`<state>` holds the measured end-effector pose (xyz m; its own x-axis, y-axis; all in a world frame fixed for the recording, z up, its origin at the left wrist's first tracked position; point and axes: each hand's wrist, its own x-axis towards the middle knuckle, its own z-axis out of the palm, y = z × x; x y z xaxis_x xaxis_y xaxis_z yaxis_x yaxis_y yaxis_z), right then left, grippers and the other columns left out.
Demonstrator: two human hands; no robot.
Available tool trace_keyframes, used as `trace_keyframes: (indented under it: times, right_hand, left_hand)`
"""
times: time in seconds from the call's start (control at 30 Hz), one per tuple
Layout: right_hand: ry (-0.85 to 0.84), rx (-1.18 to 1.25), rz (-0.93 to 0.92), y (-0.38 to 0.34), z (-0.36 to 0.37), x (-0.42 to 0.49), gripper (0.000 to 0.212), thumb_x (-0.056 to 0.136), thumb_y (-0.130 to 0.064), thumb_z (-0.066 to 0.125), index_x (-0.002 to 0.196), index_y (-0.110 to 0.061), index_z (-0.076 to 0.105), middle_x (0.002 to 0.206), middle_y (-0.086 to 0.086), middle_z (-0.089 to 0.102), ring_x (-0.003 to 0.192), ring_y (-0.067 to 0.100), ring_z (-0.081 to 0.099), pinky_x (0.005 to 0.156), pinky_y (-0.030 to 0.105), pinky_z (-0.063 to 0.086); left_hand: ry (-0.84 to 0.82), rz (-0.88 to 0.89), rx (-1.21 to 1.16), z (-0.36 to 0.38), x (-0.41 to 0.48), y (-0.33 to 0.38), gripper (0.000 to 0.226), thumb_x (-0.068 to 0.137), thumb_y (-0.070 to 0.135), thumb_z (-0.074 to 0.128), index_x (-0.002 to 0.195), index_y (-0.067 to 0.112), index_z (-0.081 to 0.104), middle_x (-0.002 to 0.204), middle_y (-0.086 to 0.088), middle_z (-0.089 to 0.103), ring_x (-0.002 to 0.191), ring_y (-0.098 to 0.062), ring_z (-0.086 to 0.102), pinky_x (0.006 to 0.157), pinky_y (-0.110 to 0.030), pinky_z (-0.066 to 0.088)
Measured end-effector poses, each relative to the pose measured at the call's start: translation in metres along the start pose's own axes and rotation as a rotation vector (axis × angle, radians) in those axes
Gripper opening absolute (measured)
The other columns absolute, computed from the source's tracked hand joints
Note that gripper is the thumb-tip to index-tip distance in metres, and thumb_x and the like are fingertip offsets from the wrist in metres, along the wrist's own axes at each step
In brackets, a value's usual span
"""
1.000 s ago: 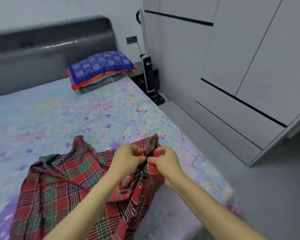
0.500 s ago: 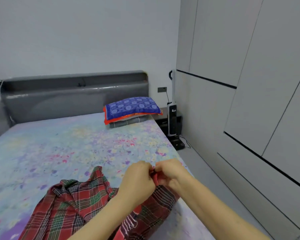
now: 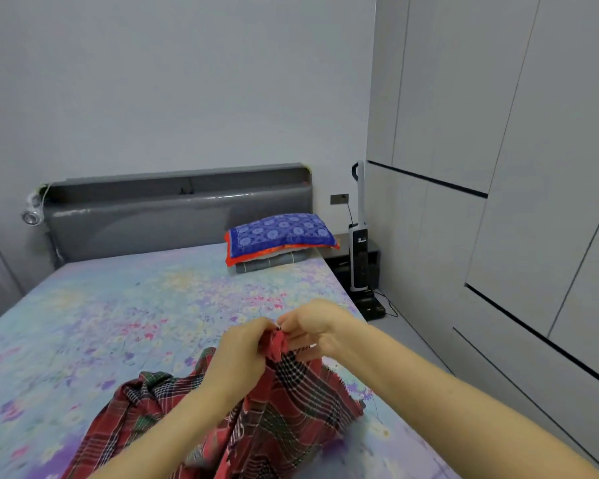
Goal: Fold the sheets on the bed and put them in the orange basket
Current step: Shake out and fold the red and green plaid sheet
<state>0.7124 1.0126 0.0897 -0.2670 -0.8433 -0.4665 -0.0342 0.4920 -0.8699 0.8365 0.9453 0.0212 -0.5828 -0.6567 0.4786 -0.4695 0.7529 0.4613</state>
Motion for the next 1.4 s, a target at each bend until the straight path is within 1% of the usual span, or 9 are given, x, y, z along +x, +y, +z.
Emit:
trace_keyframes:
  times: [0.23, 0.33, 0.47, 0.57, 0.73, 0.83, 1.03, 1.23, 1.4]
  right_hand:
    - [0.026, -0.31, -0.379, 0.005, -0.033, -0.003, 0.06, 0.079, -0.018, 0.075, 0.134, -0.017, 0.049, 0.104, 0.004, 0.061, 0.087, 0.013, 0.058, 0.07, 0.018, 0.042]
    - [0.01, -0.396, -0.513, 0.016, -0.031, 0.009, 0.065, 0.069, -0.026, 0.081, 0.127, -0.028, 0.054, 0.124, -0.004, 0.057, 0.111, 0.014, 0.053, 0.091, 0.029, 0.045]
    - [-0.006, -0.343, -0.607, 0.022, -0.019, 0.017, 0.019, 0.067, -0.018, 0.078, 0.079, -0.03, 0.069, 0.083, -0.011, 0.069, 0.086, 0.01, 0.062, 0.088, 0.037, 0.05]
    - [0.038, -0.343, -0.614, 0.031, -0.009, 0.02, 0.035, 0.071, -0.019, 0.076, 0.049, -0.041, 0.06, 0.05, -0.018, 0.056, 0.059, 0.004, 0.052, 0.068, 0.03, 0.043]
    - [-0.045, -0.27, -0.688, 0.039, 0.012, 0.021, 0.011, 0.066, -0.032, 0.075, 0.076, -0.033, 0.071, 0.076, -0.008, 0.072, 0.075, 0.01, 0.066, 0.082, 0.04, 0.054]
    - [0.101, -0.333, -0.809, 0.039, 0.031, 0.016, 0.034, 0.062, -0.046, 0.065, 0.086, -0.023, 0.071, 0.079, -0.006, 0.072, 0.076, 0.013, 0.066, 0.076, 0.039, 0.053]
    - [0.704, -0.709, -1.604, 0.055, 0.084, -0.002, 0.023, 0.085, -0.024, 0.053, 0.098, -0.013, 0.069, 0.065, -0.004, 0.061, 0.053, 0.017, 0.051, 0.048, 0.025, 0.037]
    - [0.541, -0.762, -1.607, 0.057, 0.098, 0.005, 0.03, 0.084, -0.025, 0.05, 0.107, -0.015, 0.066, 0.075, -0.005, 0.064, 0.058, 0.015, 0.056, 0.051, 0.024, 0.04]
    - [0.552, -0.828, -1.307, 0.061, 0.101, 0.007, 0.03, 0.074, -0.046, 0.054, 0.088, -0.024, 0.067, 0.074, -0.005, 0.058, 0.056, 0.018, 0.055, 0.052, 0.027, 0.041]
  left_hand:
    - [0.072, -0.004, -0.029, -0.052, 0.027, 0.014, 0.006, 0.075, 0.002, 0.075, 0.079, 0.005, 0.072, 0.064, 0.007, 0.06, 0.058, 0.003, 0.052, 0.058, -0.005, 0.036]
    - [0.035, 0.035, -0.012, -0.079, 0.04, 0.027, 0.008, 0.075, 0.006, 0.075, 0.08, 0.011, 0.072, 0.065, 0.014, 0.061, 0.062, 0.008, 0.056, 0.059, -0.01, 0.038]
    - [0.074, 0.063, 0.001, -0.12, 0.061, 0.045, 0.01, 0.076, 0.003, 0.073, 0.083, 0.01, 0.072, 0.06, 0.022, 0.062, 0.064, 0.013, 0.057, 0.062, -0.007, 0.04]
    - [0.172, 0.07, 0.021, -0.149, 0.076, 0.054, 0.012, 0.078, 0.001, 0.071, 0.085, 0.011, 0.071, 0.068, 0.016, 0.064, 0.063, 0.007, 0.057, 0.066, -0.017, 0.044]
    - [0.342, 0.05, -0.008, -0.186, 0.097, 0.065, 0.015, 0.081, 0.002, 0.068, 0.087, 0.015, 0.068, 0.073, 0.008, 0.063, 0.067, -0.001, 0.056, 0.068, -0.016, 0.045]
    - [0.453, 0.023, -0.025, -0.202, 0.109, 0.065, 0.013, 0.081, 0.003, 0.067, 0.092, 0.008, 0.07, 0.084, -0.003, 0.067, 0.078, -0.019, 0.063, 0.077, -0.034, 0.052]
    - [0.548, -0.034, -0.056, -0.217, 0.122, 0.064, 0.014, 0.077, 0.002, 0.068, 0.091, 0.005, 0.071, 0.08, -0.007, 0.067, 0.075, -0.024, 0.063, 0.077, -0.044, 0.054]
    - [0.509, -0.099, -0.064, -0.22, 0.109, 0.054, 0.013, 0.076, 0.003, 0.069, 0.088, 0.007, 0.071, 0.082, -0.013, 0.069, 0.081, -0.038, 0.067, 0.076, -0.051, 0.055]
    - [0.524, -0.125, -0.107, -0.227, 0.099, 0.053, 0.013, 0.079, -0.001, 0.067, 0.087, 0.01, 0.068, 0.084, -0.015, 0.068, 0.083, -0.038, 0.067, 0.075, -0.051, 0.056]
